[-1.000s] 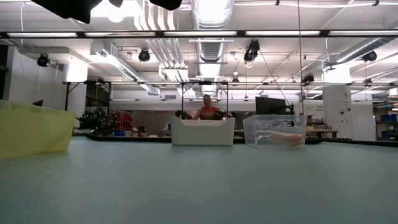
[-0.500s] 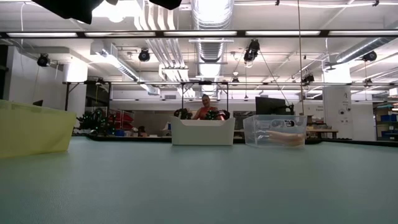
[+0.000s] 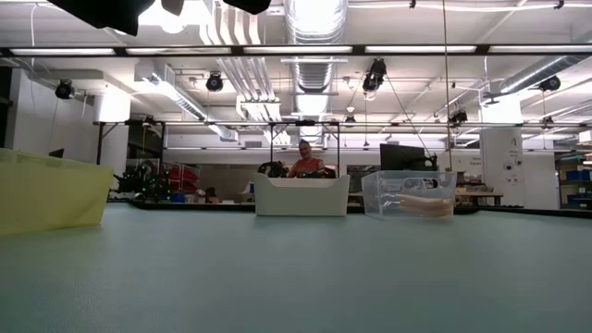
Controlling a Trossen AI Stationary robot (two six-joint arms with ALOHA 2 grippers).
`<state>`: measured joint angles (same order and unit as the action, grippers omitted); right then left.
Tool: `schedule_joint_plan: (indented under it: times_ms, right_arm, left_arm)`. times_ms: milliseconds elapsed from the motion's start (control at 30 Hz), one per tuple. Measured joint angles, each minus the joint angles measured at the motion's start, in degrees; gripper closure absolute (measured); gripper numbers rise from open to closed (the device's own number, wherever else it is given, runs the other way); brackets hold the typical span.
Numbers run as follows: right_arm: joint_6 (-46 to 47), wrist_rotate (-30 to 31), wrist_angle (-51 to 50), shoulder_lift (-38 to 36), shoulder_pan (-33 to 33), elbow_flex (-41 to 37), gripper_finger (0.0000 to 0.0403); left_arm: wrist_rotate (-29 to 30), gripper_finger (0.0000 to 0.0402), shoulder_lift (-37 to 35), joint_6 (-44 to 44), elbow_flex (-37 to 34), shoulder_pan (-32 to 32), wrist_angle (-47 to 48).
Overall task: Sort silverware by color (type)
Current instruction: Put the light orange fork into the transparent bin
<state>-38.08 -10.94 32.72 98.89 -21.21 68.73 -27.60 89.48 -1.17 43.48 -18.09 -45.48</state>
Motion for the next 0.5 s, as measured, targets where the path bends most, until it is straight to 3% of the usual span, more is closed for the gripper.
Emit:
schedule_joint_plan:
  times_ms: [233,400,500]
  right_arm:
    - [2.18,0.12,-2.48,-1.54,0.0,-0.01,0.0384]
    - [7.16,3.56,-8.14,-4.67,0.28,-0.02,0.0384]
    - [10.31,7.6,-14.57,-7.43,0.77,-0.02,0.0384]
  left_arm:
    - [0.01,0.0291,-1.2,0.16,0.0,1.79,3.49]
    - [0.39,0.0243,-7.38,5.72,0.0,4.94,18.28]
    - [5.42,0.0228,-13.33,10.25,0.0,7.01,28.06]
